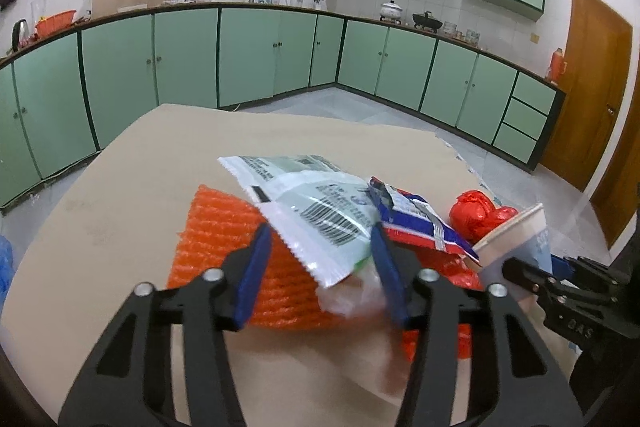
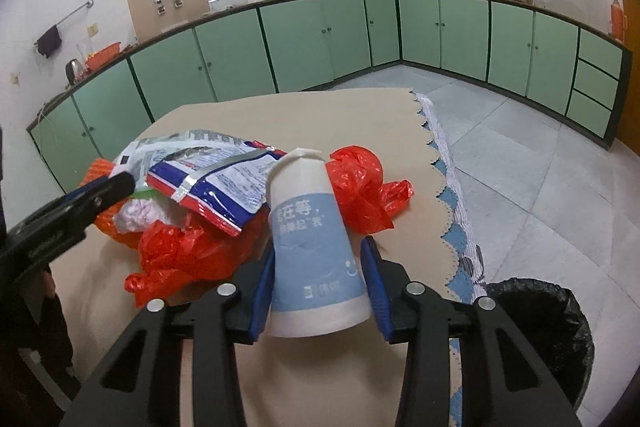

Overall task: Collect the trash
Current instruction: 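Grasp the white-and-green plastic packet with the left tool while the right tool grasps the white paper cup, then carry the packet and the paper cup over the black bin with both tools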

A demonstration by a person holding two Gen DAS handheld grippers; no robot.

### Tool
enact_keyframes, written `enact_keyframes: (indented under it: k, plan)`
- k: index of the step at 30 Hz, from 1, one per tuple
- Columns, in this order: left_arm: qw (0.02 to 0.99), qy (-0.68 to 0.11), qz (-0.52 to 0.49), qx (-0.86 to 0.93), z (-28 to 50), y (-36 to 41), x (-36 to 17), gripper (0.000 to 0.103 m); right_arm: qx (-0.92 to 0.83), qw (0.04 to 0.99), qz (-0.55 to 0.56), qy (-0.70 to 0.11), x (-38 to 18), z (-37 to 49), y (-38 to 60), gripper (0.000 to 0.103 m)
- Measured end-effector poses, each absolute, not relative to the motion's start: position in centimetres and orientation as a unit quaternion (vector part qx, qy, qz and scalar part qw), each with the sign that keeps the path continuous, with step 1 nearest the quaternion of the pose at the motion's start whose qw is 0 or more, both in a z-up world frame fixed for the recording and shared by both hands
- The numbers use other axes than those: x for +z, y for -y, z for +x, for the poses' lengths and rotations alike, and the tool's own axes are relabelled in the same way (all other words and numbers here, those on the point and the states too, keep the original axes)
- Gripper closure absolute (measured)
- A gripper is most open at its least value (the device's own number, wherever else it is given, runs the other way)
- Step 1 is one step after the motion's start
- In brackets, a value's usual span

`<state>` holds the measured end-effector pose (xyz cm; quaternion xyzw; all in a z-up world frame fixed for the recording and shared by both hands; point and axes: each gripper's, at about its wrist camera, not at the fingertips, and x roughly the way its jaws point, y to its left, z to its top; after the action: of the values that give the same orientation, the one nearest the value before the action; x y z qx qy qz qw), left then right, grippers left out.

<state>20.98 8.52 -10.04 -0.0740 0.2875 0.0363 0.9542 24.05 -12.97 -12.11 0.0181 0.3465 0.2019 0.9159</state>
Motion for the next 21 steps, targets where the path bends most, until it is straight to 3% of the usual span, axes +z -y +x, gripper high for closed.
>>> enact_keyframes:
  k: [4, 5, 8, 12, 21]
  plan:
    - [0.951, -0.297, -0.078, 0.035, 21.5, -8.6, -10.6, 0.080, 0.202, 0.916, 0.018, -0.346, -12.1, 24.0, 13.0, 0.062]
    - [0.951, -0.297, -0.077, 0.036, 21.5, -8.5, -10.7, 0.090, 0.203, 0.916, 0.015, -0.345, -12.0, 24.0, 12.9, 0.062]
    - [0.953, -0.288, -0.079, 0.041, 21.2, -8.4, -10.6, 0.098, 0.205, 0.917, 0.010, -0.341, -11.9, 23.7, 12.7, 0.062]
    - [0.960, -0.268, -0.074, 0.040, 19.8, -8.1, -9.8, 0.102, 0.206, 0.919, 0.013, -0.337, -11.7, 23.5, 12.9, 0.062]
    - [0.969, -0.231, -0.075, 0.045, 16.0, -7.7, -8.0, 0.103, 0.214, 0.922, 0.013, -0.322, -10.6, 22.6, 12.6, 0.062]
